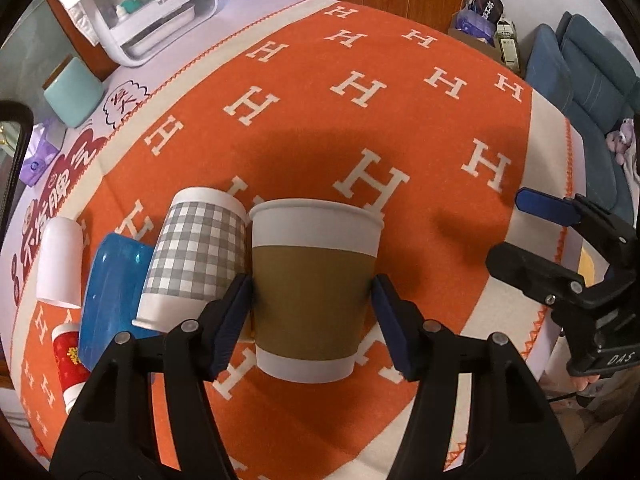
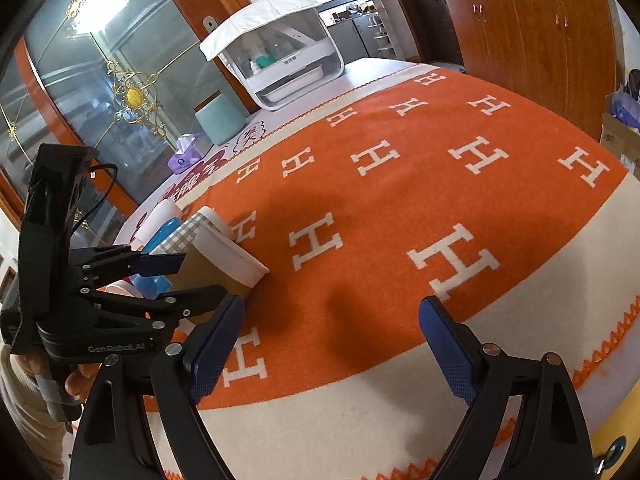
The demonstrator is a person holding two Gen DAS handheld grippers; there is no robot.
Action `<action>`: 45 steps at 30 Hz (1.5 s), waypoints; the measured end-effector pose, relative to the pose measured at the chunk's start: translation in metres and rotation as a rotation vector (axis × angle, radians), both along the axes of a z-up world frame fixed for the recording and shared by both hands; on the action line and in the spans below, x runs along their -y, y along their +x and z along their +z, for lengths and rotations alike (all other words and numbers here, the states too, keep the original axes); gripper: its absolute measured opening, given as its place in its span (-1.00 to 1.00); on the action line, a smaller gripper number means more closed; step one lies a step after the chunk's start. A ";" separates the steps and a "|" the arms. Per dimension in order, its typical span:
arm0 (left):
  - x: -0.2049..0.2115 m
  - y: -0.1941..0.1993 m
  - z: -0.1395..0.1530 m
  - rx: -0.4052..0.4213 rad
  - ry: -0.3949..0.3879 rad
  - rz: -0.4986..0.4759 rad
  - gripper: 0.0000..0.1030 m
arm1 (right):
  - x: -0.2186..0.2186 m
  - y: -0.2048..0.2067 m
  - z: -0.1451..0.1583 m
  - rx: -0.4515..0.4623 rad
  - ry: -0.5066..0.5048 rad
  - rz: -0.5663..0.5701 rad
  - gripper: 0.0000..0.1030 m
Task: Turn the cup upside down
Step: 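Lift the brown-sleeved cup off the table with the left tool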
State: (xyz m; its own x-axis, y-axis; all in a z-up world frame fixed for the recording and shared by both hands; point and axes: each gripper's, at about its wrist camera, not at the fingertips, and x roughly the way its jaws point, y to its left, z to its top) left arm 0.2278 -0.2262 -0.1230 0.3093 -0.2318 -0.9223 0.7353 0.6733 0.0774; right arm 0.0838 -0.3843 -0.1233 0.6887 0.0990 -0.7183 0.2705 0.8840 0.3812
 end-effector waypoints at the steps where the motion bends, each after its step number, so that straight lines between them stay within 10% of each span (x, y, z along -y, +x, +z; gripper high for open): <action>1: 0.002 -0.001 0.000 0.006 0.003 -0.005 0.13 | 0.000 0.000 0.000 0.001 0.001 0.000 0.75; 17: 0.015 -0.017 -0.012 0.109 0.126 -0.049 0.17 | -0.010 -0.012 0.007 0.031 -0.002 -0.007 0.75; 30: 0.005 -0.029 0.002 0.113 0.070 -0.044 0.13 | -0.003 -0.024 0.015 0.046 0.009 -0.033 0.75; 45: -0.102 -0.111 0.040 0.244 0.050 -0.190 0.13 | -0.062 -0.043 0.038 0.059 -0.031 0.047 0.75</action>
